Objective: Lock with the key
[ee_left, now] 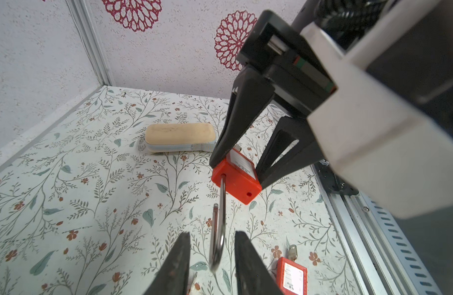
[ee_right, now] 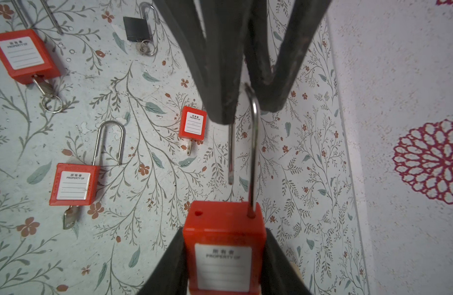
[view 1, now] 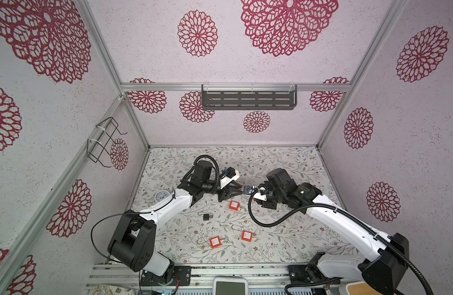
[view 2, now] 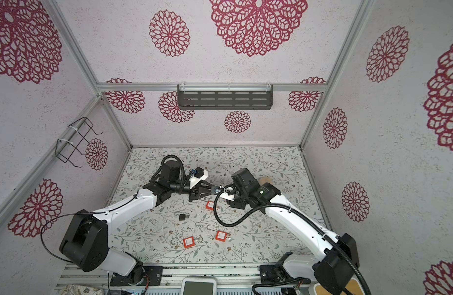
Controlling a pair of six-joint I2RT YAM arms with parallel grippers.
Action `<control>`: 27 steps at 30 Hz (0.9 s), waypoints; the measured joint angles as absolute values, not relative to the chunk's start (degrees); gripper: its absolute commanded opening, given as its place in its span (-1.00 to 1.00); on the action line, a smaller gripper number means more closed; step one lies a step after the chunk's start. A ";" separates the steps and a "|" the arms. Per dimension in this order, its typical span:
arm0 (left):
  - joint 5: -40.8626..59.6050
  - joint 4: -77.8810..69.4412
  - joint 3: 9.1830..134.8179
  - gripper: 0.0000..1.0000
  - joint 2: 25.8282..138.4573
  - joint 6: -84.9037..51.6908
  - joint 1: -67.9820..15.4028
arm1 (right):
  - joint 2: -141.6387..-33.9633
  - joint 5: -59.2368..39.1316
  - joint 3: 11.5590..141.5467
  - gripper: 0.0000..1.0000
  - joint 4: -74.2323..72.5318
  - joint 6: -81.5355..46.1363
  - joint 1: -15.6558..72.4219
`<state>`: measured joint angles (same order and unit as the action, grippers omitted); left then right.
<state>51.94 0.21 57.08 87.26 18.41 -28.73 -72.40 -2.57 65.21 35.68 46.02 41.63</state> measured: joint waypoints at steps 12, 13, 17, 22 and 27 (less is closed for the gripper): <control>52.12 3.05 58.30 -0.82 88.58 19.46 -29.28 | -72.40 -1.63 65.21 -0.63 34.48 46.52 42.19; 52.23 3.20 58.37 -0.86 88.58 19.53 -29.28 | -72.40 -1.50 65.21 -0.63 34.46 46.54 42.28; 52.58 4.03 58.76 -1.00 88.58 19.64 -29.32 | -72.40 -1.08 65.21 -0.63 34.39 46.72 42.44; 52.86 4.84 59.16 -1.00 88.58 19.62 -29.32 | -71.94 -0.23 64.66 -0.07 33.82 46.98 42.63; 53.58 4.45 59.13 -1.00 88.58 18.15 -29.30 | -71.16 0.19 65.04 0.48 34.57 45.36 42.81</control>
<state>53.58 4.45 59.13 88.58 18.15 -29.30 -71.16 0.19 65.04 34.57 45.36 42.81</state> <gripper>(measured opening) 0.068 0.686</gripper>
